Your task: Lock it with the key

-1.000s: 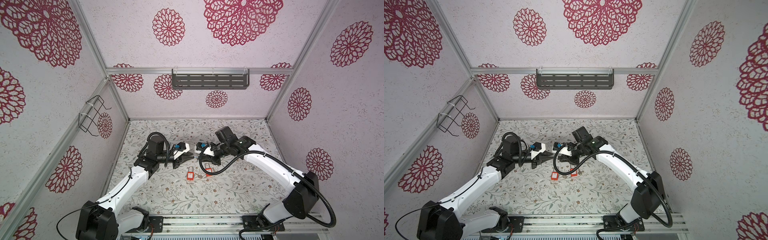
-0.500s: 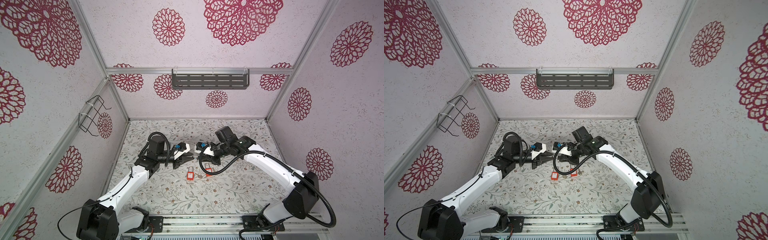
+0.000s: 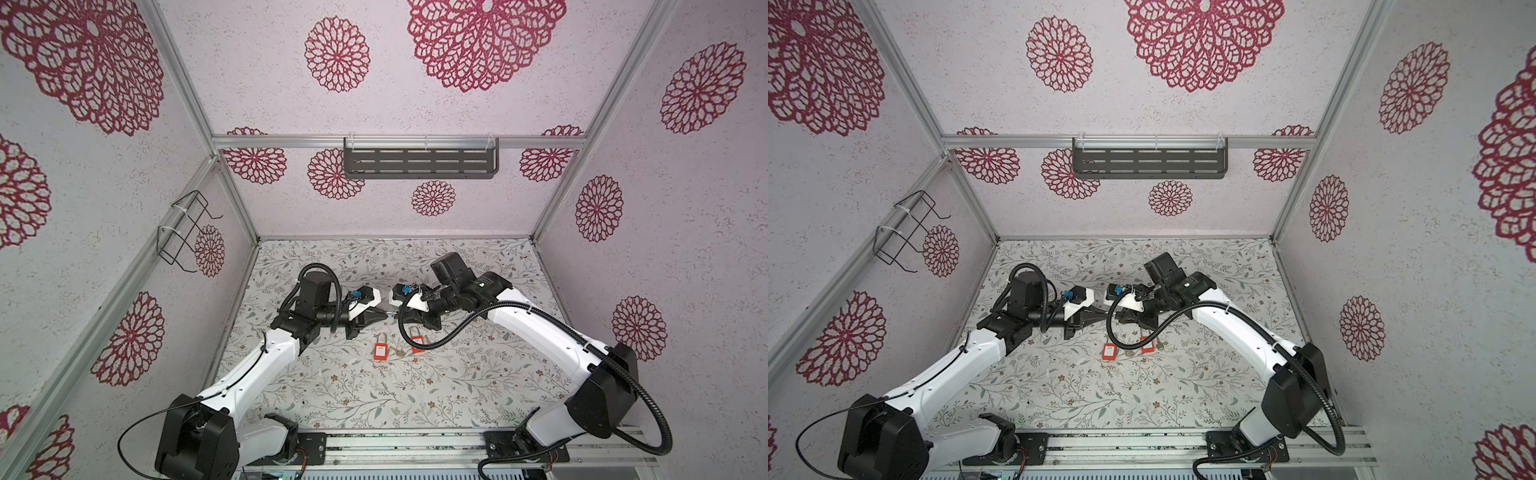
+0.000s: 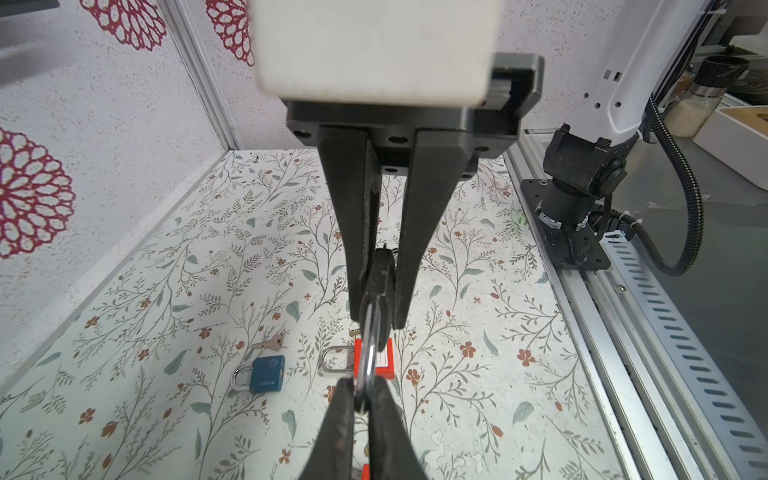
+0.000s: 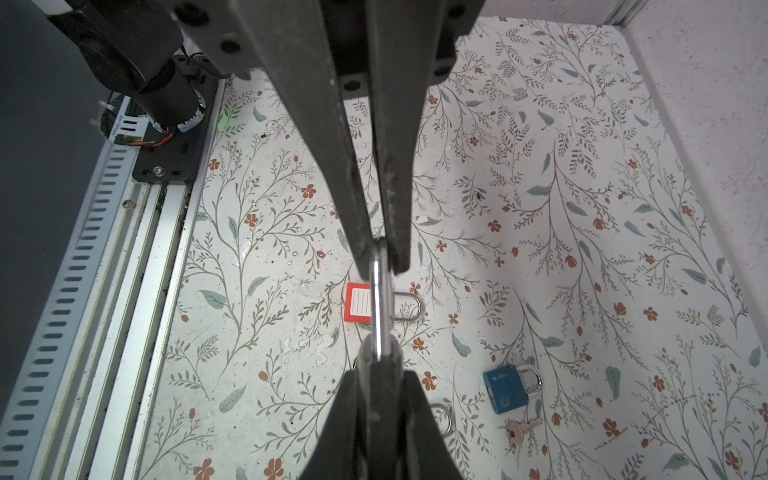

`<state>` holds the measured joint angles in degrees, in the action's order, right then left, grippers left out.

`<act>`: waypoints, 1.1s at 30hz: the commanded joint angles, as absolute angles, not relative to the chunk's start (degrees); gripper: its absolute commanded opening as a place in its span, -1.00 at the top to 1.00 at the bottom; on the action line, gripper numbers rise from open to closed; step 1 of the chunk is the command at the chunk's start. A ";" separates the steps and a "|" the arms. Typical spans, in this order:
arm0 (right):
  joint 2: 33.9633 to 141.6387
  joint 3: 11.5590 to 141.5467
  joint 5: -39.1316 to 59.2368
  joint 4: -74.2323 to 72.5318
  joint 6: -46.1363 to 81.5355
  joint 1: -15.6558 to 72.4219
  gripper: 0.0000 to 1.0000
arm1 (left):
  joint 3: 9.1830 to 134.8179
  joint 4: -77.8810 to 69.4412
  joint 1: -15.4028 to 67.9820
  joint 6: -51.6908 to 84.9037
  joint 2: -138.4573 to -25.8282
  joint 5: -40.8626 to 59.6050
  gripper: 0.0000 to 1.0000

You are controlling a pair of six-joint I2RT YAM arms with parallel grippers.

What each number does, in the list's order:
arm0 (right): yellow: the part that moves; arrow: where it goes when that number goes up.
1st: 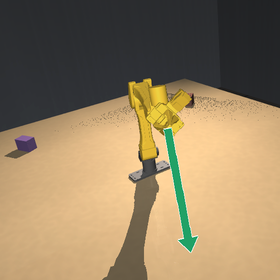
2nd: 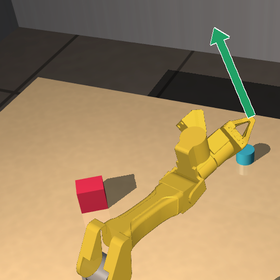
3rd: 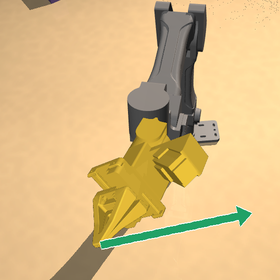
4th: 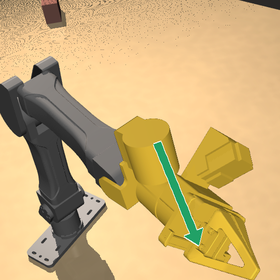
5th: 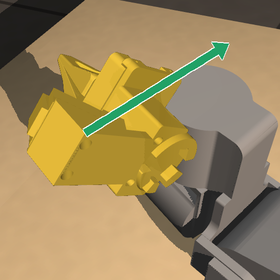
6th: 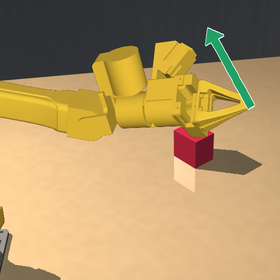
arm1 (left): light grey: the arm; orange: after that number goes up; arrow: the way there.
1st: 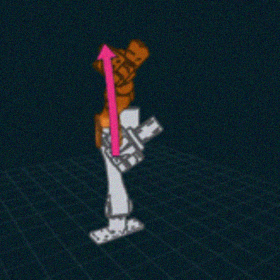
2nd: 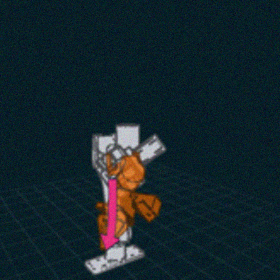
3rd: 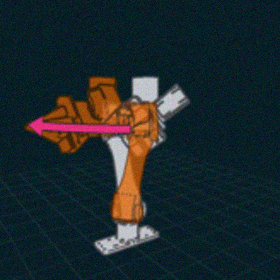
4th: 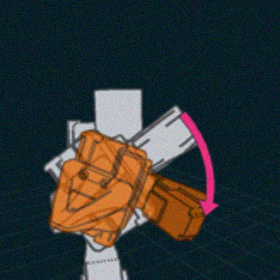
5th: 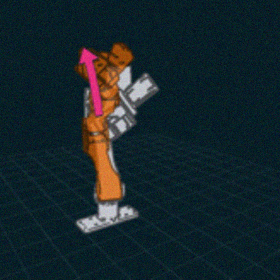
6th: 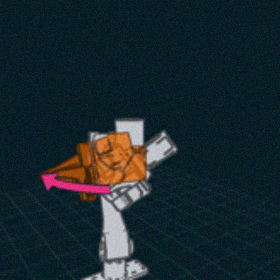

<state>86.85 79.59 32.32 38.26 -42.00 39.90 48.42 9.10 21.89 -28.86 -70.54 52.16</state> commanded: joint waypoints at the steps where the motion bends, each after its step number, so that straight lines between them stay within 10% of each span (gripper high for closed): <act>1: 84.73 82.22 33.72 37.01 -41.90 39.73 0.92 | 50.19 9.74 22.56 -29.36 -71.02 53.96 0.76; 33: 83.02 76.24 39.70 27.77 -44.46 39.83 1.00 | 53.72 13.18 26.13 -29.00 -76.75 55.63 1.00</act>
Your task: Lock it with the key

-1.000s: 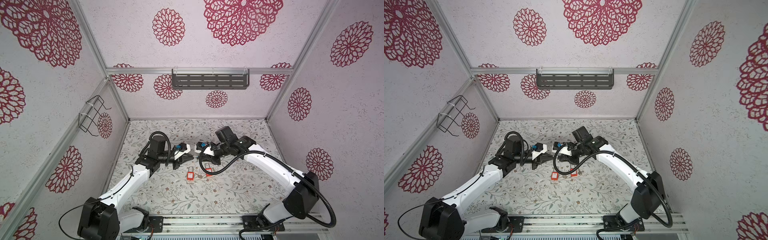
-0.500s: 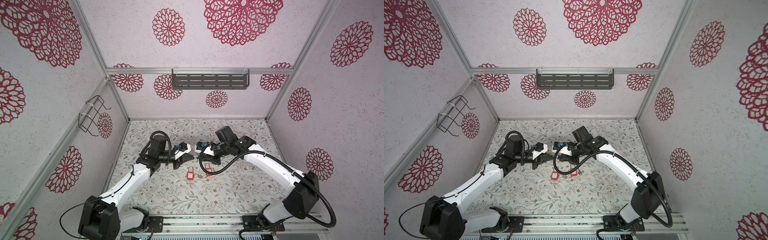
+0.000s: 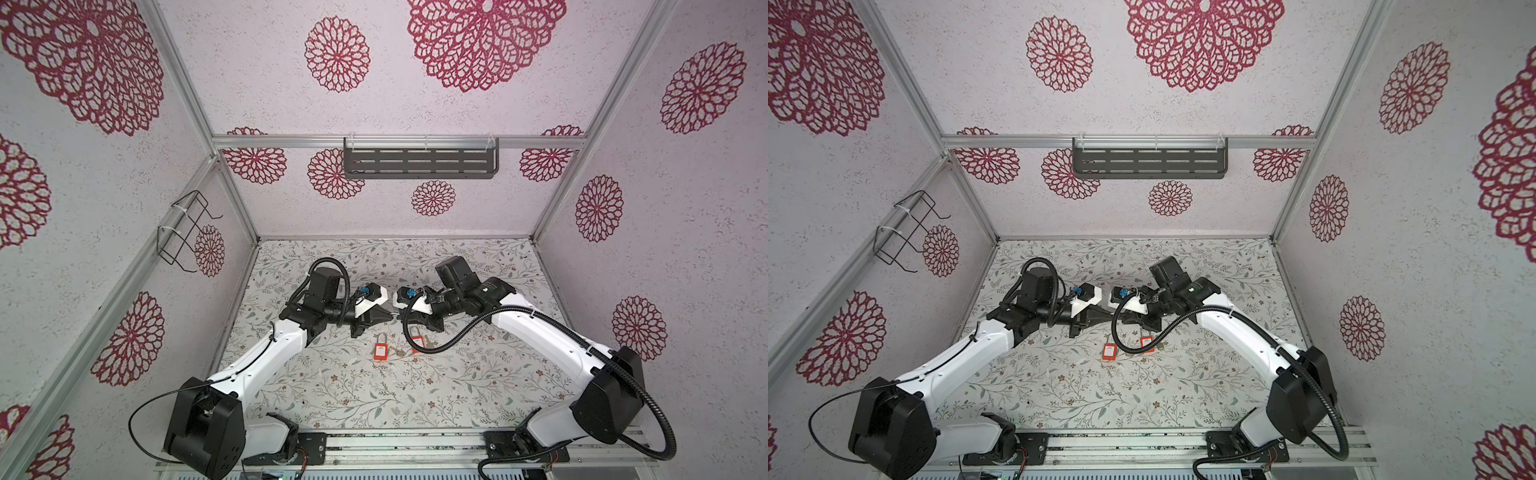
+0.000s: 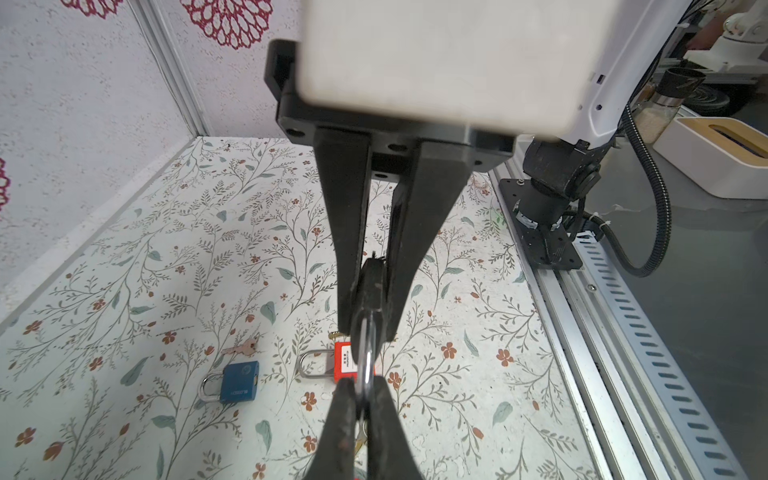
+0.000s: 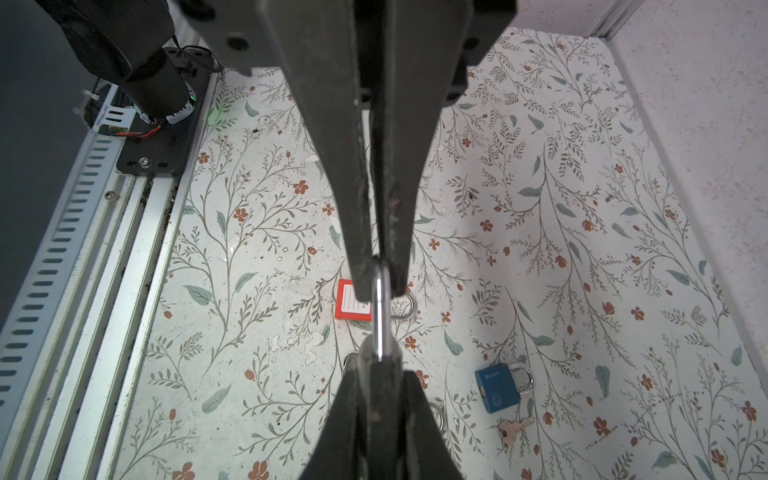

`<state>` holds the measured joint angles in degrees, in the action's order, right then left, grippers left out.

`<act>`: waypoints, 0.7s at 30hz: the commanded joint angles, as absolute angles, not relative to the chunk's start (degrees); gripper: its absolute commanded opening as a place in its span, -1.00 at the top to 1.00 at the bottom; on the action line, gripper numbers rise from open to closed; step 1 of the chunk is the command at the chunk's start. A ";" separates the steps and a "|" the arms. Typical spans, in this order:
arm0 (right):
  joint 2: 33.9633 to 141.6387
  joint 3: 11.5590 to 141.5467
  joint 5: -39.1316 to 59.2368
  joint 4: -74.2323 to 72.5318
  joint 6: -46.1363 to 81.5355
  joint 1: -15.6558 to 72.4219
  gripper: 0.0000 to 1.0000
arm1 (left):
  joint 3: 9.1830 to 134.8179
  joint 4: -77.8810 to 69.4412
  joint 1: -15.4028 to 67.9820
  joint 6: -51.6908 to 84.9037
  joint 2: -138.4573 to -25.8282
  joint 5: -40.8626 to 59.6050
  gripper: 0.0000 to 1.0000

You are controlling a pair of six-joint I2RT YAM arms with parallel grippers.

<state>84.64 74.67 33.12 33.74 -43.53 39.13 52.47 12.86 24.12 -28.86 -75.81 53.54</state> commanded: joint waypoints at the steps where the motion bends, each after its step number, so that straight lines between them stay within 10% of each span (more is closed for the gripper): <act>1: 83.05 76.38 40.22 27.77 -44.10 39.90 1.00 | 53.98 13.21 26.34 -29.00 -77.18 55.72 1.00; 21: 85.15 79.75 42.11 19.98 -42.55 40.76 1.00 | 57.29 13.73 28.91 -28.30 -83.18 58.44 1.00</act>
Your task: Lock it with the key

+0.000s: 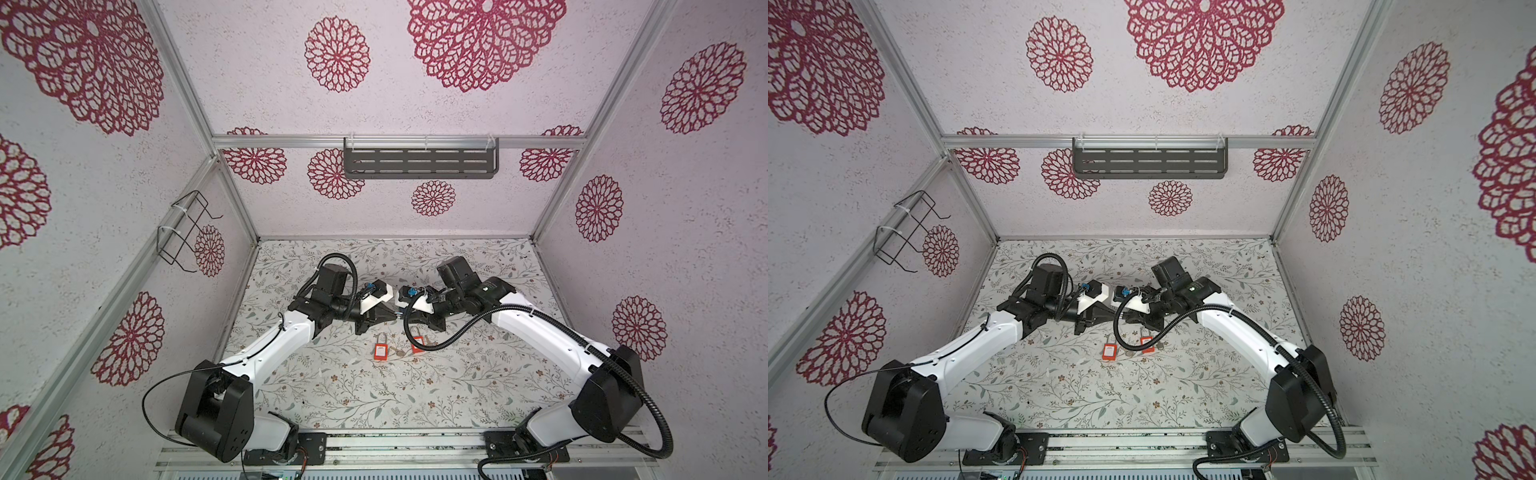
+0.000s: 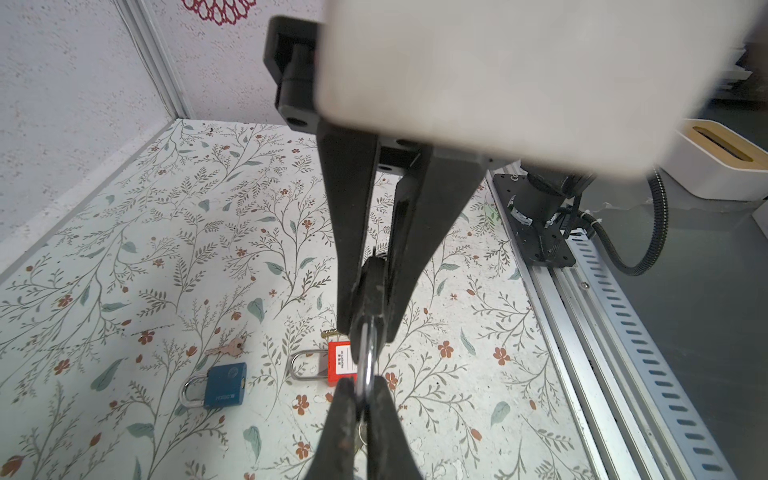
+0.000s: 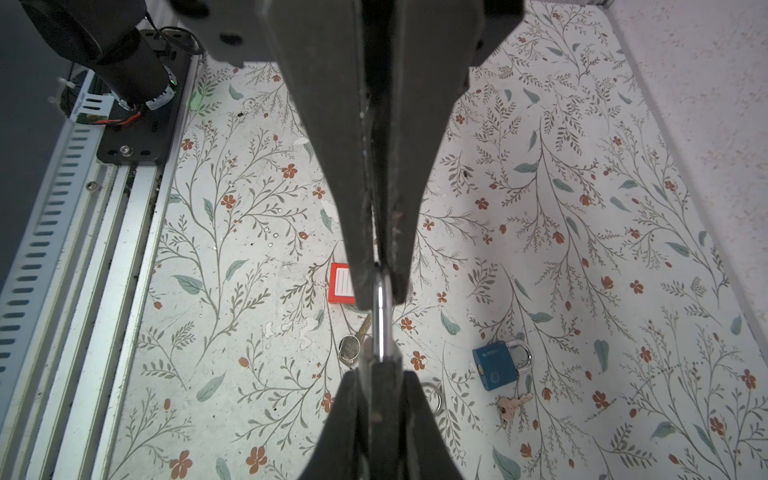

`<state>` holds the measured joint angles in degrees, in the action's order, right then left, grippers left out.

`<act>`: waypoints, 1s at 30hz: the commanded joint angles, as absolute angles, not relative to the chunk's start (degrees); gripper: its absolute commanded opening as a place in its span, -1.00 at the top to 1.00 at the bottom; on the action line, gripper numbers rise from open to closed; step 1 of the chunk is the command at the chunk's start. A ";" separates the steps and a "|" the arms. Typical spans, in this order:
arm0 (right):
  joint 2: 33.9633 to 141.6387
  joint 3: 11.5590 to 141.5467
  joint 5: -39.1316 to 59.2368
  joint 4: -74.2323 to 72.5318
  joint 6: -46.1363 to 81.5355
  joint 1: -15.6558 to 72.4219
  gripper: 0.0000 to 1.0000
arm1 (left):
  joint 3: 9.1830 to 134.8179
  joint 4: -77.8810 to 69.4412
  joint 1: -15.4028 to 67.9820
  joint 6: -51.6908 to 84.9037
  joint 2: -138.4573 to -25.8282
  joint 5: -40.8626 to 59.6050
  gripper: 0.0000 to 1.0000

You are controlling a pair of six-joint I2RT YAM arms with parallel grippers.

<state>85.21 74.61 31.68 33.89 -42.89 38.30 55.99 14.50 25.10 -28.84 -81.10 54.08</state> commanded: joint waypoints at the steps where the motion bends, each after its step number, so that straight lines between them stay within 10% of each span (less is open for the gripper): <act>1: 85.19 79.69 42.58 18.90 -42.01 40.78 1.00 | 57.39 13.70 29.05 -28.19 -83.36 58.62 1.00; 20: 81.76 75.89 31.71 24.69 -43.37 40.67 0.97 | 58.24 17.11 24.58 -29.98 -80.06 58.83 1.00; 30: 75.78 69.00 26.60 24.36 -40.89 39.55 0.19 | 61.51 22.28 21.10 -32.35 -78.93 59.59 1.00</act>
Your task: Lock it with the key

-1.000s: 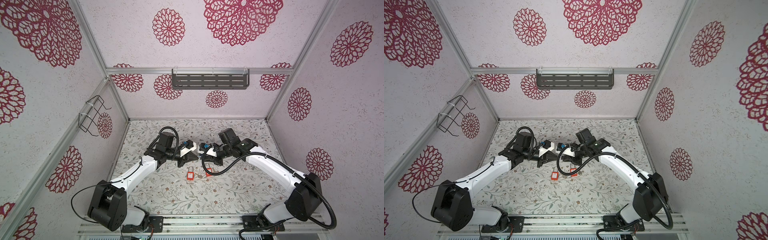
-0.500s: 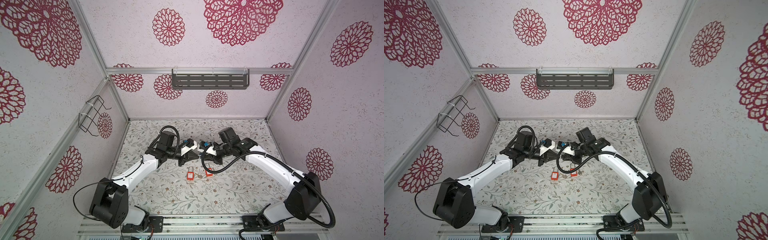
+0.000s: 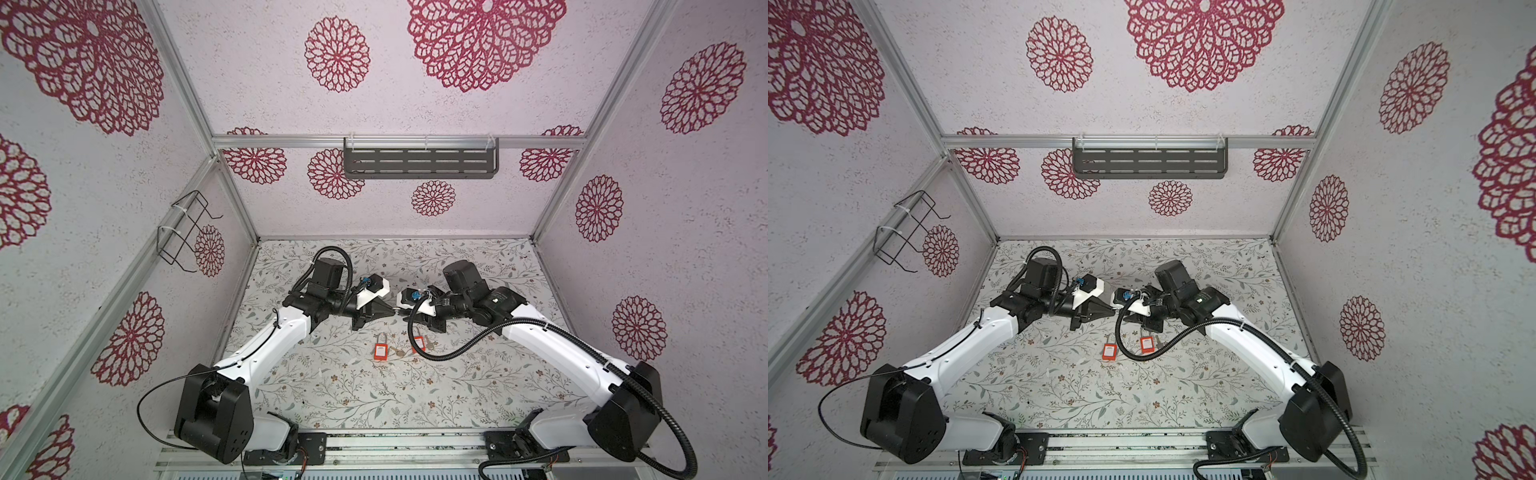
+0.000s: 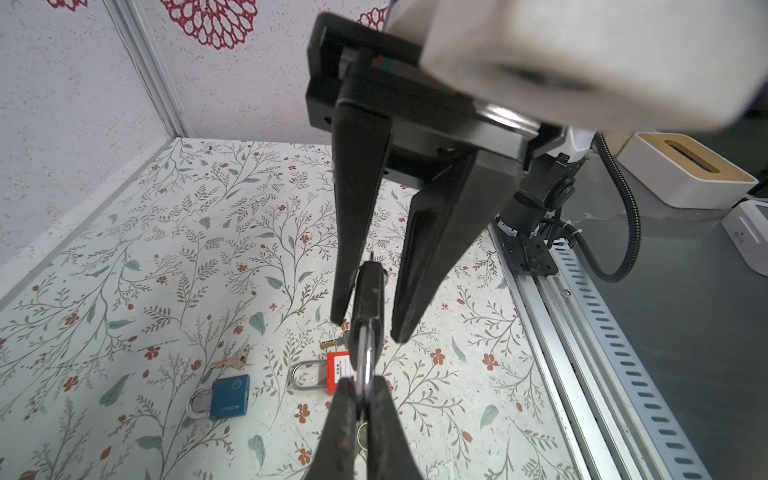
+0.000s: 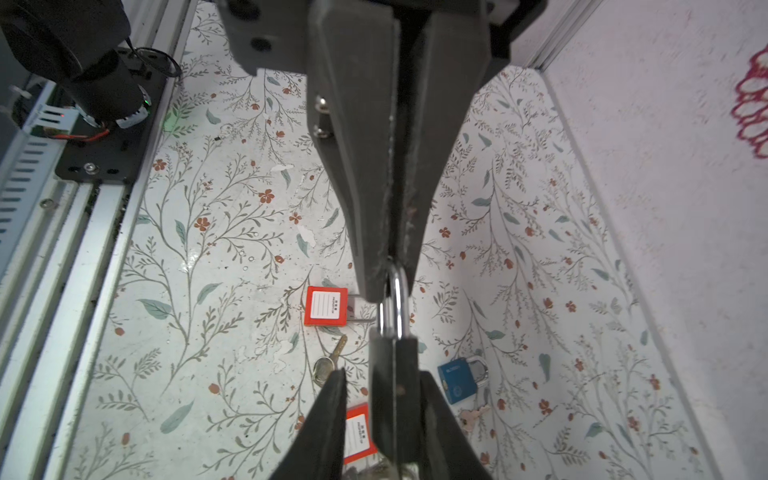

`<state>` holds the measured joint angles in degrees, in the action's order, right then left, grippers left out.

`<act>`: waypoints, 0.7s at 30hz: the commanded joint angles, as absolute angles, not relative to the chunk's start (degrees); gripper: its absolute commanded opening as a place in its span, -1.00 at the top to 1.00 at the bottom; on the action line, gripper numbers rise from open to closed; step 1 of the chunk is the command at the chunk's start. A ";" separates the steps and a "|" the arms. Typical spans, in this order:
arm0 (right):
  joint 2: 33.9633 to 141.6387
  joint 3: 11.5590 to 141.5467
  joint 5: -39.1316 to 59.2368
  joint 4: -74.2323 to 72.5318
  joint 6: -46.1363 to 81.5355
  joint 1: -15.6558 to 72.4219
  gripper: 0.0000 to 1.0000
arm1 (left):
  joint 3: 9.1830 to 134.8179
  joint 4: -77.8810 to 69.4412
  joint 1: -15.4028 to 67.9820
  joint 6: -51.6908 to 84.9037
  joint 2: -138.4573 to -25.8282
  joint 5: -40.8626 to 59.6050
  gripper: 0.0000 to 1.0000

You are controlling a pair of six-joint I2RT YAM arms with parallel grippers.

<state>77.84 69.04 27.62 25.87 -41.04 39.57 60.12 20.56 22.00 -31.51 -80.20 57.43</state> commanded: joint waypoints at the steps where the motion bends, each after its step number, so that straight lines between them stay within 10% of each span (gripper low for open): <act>1: 75.52 68.91 26.48 24.79 -40.71 39.55 0.07 | 61.68 22.32 21.00 -32.26 -78.86 59.59 1.00; 7: 73.82 68.39 26.00 28.04 -38.92 39.44 -0.25 | 62.14 22.24 20.71 -31.90 -78.67 59.59 1.00; 21: 66.15 64.94 21.19 32.93 -35.16 36.12 -0.28 | 62.04 24.25 20.65 -34.01 -78.75 59.22 1.00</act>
<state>67.46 64.12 20.97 31.16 -36.77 36.56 60.93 23.68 20.95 -32.75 -80.14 57.80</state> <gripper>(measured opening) 0.644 0.074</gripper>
